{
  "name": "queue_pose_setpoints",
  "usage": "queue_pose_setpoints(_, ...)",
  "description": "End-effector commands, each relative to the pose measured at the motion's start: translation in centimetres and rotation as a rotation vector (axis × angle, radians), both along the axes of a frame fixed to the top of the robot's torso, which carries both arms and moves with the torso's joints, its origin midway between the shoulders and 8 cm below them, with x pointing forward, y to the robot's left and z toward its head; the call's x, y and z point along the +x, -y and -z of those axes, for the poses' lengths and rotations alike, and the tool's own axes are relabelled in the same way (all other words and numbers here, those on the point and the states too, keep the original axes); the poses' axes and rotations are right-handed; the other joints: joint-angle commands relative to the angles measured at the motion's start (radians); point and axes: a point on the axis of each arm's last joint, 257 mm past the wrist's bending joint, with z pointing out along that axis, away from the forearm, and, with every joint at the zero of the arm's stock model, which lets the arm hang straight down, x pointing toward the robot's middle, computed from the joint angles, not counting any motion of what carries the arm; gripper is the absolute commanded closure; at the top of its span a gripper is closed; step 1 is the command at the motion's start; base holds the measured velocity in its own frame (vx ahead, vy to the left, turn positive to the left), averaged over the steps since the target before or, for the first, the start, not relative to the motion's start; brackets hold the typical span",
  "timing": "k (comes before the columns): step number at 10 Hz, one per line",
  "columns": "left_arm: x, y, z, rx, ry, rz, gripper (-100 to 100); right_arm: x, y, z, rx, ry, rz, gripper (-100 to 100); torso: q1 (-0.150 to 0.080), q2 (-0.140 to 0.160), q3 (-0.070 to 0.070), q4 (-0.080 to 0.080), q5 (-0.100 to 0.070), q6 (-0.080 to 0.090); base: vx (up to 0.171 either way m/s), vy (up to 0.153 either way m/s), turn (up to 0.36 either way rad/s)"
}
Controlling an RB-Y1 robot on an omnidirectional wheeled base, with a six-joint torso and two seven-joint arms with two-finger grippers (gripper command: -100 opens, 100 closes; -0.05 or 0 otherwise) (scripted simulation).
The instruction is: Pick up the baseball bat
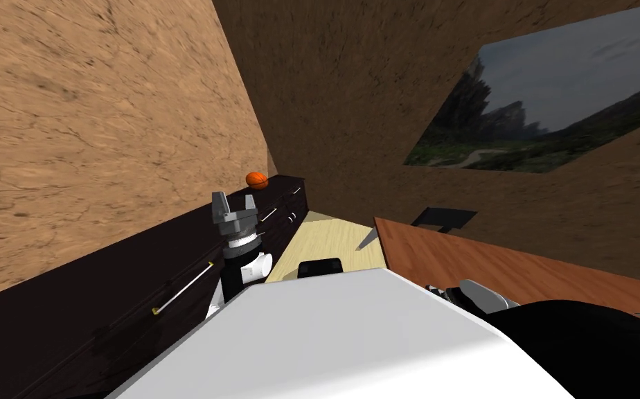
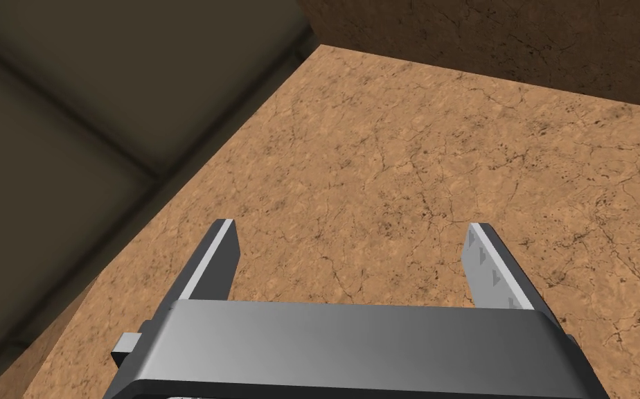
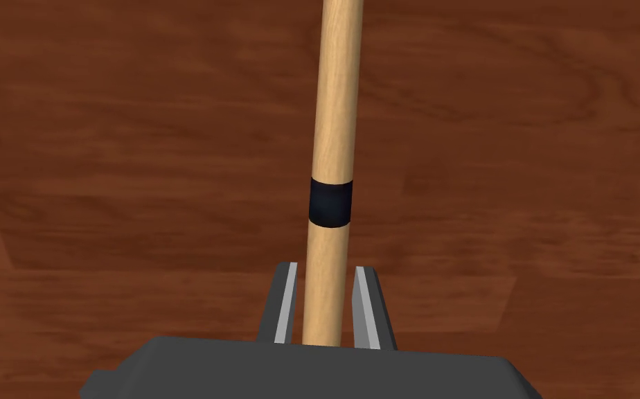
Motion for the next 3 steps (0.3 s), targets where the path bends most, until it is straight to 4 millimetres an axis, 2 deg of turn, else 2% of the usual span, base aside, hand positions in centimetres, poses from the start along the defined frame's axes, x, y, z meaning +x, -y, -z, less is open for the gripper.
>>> queue_pose_setpoints(1, 0.0, 0.0, 0.0, 0.0, 0.0, 0.0, 0, 0.71, 0.15, -0.54, 0.007, -0.008, -0.002, 100, 0.0, 0.0, 0.0, 0.0, 0.0, 0.0, -0.068, 0.038, -0.055)
queue_pose_setpoints(2, 0.0, 0.0, 0.0, 0.0, 0.0, 0.0, 0, 0.71, 0.31, -0.38, 0.001, -0.003, -0.001, 100, 0.0, 0.0, 0.0, 0.0, -0.001, 0.001, -0.022, 0.015, -0.005)
queue_pose_setpoints(3, 0.0, 0.0, 0.0, 0.0, 0.0, 0.0, 0, 0.69, 0.27, -0.4, 0.003, -0.006, 0.0, 0, -0.001, -0.002, -0.001, -0.001, -0.001, 0.001, -0.005, 0.004, -0.002)
